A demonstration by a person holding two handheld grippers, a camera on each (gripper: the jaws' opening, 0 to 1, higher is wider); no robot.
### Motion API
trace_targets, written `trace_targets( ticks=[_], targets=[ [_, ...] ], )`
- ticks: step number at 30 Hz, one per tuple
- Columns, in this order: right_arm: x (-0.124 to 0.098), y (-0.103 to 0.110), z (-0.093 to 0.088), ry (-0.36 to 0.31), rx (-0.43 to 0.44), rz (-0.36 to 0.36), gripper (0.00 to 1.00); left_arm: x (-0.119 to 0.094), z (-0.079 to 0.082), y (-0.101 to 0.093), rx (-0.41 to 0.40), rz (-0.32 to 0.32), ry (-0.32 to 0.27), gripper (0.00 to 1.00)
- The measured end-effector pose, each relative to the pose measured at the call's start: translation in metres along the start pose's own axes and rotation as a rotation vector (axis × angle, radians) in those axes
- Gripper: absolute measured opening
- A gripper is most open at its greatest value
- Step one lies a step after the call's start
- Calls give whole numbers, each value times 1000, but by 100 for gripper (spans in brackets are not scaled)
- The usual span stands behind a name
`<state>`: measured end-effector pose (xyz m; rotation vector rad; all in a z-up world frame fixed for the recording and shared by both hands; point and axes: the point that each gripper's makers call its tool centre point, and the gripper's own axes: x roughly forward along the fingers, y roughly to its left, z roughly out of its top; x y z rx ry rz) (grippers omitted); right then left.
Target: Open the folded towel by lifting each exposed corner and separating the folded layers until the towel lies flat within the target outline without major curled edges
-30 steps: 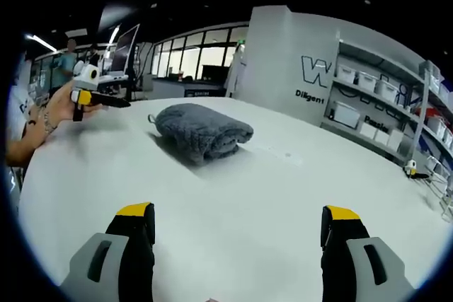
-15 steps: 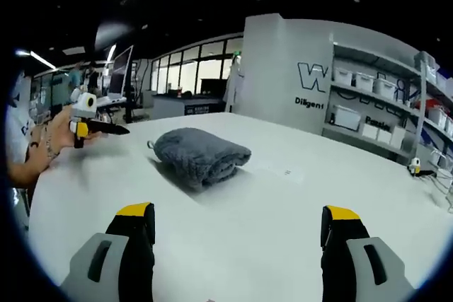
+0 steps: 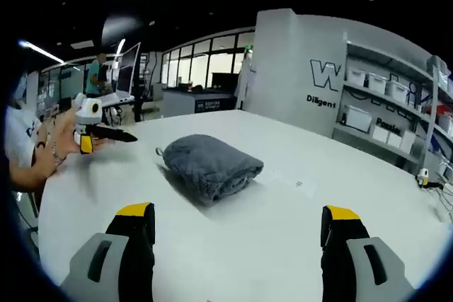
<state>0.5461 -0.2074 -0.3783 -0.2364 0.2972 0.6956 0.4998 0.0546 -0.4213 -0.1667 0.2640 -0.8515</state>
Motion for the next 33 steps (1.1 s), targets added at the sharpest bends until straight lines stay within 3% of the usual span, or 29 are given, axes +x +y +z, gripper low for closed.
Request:
trace_targets(
  ticks=[4, 6, 7, 8, 15, 22, 27, 33],
  targets=[
    [5, 3, 15, -24, -6, 11, 100, 1, -4, -2, 40, 8, 23, 100],
    [7, 3, 24, -58, 11, 13, 96, 2, -5, -7, -22, -31, 15, 100],
    [10, 4, 30, -69, 28, 30, 94, 2, -1, -10, -77, -72, -17, 100],
    [12, 4, 33, -72, 33, 36, 92, 2, 1, -8, -99, -73, -30, 100],
    [31, -5, 50, -66, 40, 41, 89, -1, -5, 6, -4, 18, 16, 100],
    [53, -16, 61, -58, 74, 20, 85, 1, -9, -1, 32, 10, 47, 100],
    [74, -26, 61, -28, 141, 21, 78, 0, -7, -1, 46, 11, 44, 100],
    [95, -47, 64, 6, 147, -31, 74, -2, -4, -4, 44, 6, 33, 100]
  ],
)
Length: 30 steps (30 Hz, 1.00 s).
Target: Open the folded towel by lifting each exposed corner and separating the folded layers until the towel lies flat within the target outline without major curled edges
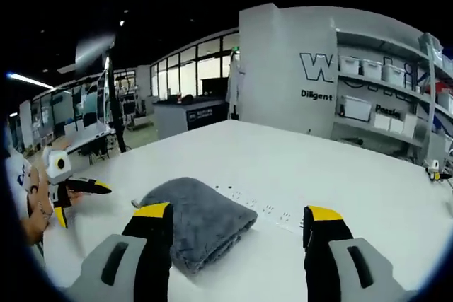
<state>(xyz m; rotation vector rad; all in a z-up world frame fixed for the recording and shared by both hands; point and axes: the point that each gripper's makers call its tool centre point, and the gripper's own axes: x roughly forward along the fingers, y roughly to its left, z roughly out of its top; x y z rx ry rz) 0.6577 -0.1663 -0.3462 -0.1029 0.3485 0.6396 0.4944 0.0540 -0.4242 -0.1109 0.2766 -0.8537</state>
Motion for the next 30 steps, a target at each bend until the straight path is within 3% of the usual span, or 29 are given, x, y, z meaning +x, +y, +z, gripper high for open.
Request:
trace_targets(
  ticks=[4, 11, 17, 21, 25, 28, 30],
  targets=[
    [11, -9, 2, 6, 5, -3, 73, -1, 2, 0, 4, -1, -5, 100],
    [26, -27, -11, 62, 46, -34, 66, -2, 6, -2, 11, -6, -15, 100],
    [38, -30, -20, 99, 91, -25, 63, -2, 7, -5, 17, -12, -19, 100],
    [45, -28, -20, 105, 118, 4, 48, -2, 5, -5, 20, -12, -11, 100],
    [53, -22, -25, 127, 152, 28, 44, -1, 6, -3, 20, -10, -8, 100],
    [58, -24, -31, 159, 157, 20, 30, -2, 6, -2, 21, -8, -8, 100],
    [59, -18, -35, 174, 191, 36, 31, -2, 6, -3, 21, -10, -8, 100]
  ],
)
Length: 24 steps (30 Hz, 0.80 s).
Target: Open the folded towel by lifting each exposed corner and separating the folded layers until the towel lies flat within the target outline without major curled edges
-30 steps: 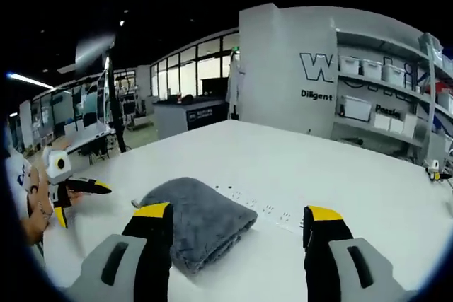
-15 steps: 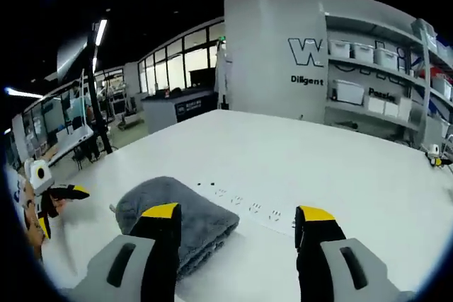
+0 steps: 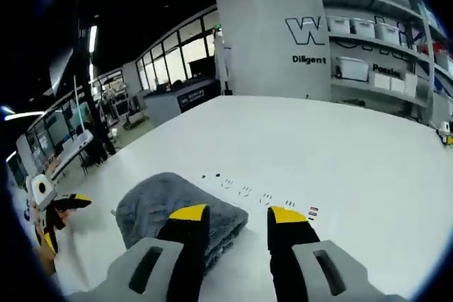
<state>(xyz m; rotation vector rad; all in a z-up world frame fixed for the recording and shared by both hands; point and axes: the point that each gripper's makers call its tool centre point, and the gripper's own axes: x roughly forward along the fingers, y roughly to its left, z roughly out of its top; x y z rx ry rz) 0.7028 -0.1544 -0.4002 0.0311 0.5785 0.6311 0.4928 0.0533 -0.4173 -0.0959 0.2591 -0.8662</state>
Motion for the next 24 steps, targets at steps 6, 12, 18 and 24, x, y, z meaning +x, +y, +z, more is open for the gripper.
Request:
trace_targets(
  ticks=[6, 12, 18, 24],
  targets=[
    [9, 5, -17, 66, 41, 10, 29, 2, -3, -1, -2, -6, 10, 100],
    [11, 22, -42, 101, 111, 24, 27, 3, -4, -2, 5, -9, 20, 100],
    [14, 34, -54, 115, 204, 52, 22, 2, -4, 0, 6, -1, 22, 100],
    [18, 32, -51, 102, 250, 87, 11, 3, -7, -1, 7, -2, 30, 100]
  ],
)
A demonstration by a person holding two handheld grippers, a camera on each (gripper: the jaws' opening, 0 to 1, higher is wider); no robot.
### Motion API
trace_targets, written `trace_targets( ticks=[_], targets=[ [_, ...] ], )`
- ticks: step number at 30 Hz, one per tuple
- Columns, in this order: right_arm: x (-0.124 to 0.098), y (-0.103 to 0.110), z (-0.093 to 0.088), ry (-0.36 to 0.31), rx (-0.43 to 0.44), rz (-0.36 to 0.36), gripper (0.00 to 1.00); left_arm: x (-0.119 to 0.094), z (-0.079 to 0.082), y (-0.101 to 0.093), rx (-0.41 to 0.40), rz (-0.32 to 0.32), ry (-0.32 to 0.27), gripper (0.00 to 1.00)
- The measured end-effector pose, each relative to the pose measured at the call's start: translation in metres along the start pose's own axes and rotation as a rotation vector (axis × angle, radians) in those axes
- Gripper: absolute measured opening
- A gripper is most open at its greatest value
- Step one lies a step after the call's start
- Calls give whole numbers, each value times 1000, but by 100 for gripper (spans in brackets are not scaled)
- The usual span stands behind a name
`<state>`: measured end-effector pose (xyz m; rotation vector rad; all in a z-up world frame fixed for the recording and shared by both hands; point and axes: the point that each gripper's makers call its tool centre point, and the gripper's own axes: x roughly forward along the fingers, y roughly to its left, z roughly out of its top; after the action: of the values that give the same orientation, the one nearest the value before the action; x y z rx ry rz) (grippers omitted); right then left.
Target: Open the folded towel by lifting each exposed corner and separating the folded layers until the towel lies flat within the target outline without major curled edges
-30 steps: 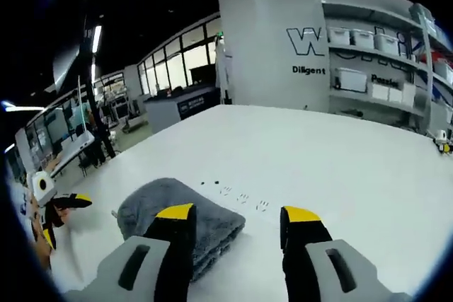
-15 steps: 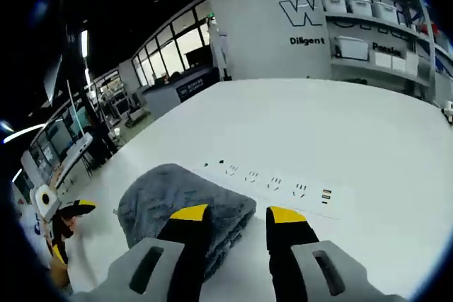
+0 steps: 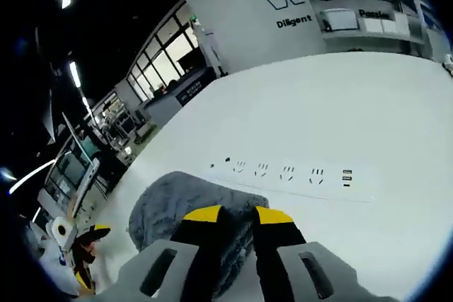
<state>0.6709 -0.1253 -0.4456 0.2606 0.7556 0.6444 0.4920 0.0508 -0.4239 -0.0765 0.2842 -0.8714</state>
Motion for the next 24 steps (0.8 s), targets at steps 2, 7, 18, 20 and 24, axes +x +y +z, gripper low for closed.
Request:
trace_targets(
  ticks=[2, 7, 18, 20, 24],
  targets=[
    [2, -5, 5, 6, -5, -1, 8, 0, 0, 0, -1, 0, -1, 100],
    [-3, -4, 6, -12, -36, 15, 1, -1, 0, 1, -3, 2, -1, 100],
    [-15, -3, 32, -98, -38, 104, 0, -1, -1, 4, -6, 11, 4, 100],
    [-20, 1, 37, -138, -51, 119, 0, -1, -1, 4, -5, 12, 5, 100],
    [-30, 12, 33, -167, -84, 142, 0, -2, 0, 2, -3, 7, 1, 100]
  ],
)
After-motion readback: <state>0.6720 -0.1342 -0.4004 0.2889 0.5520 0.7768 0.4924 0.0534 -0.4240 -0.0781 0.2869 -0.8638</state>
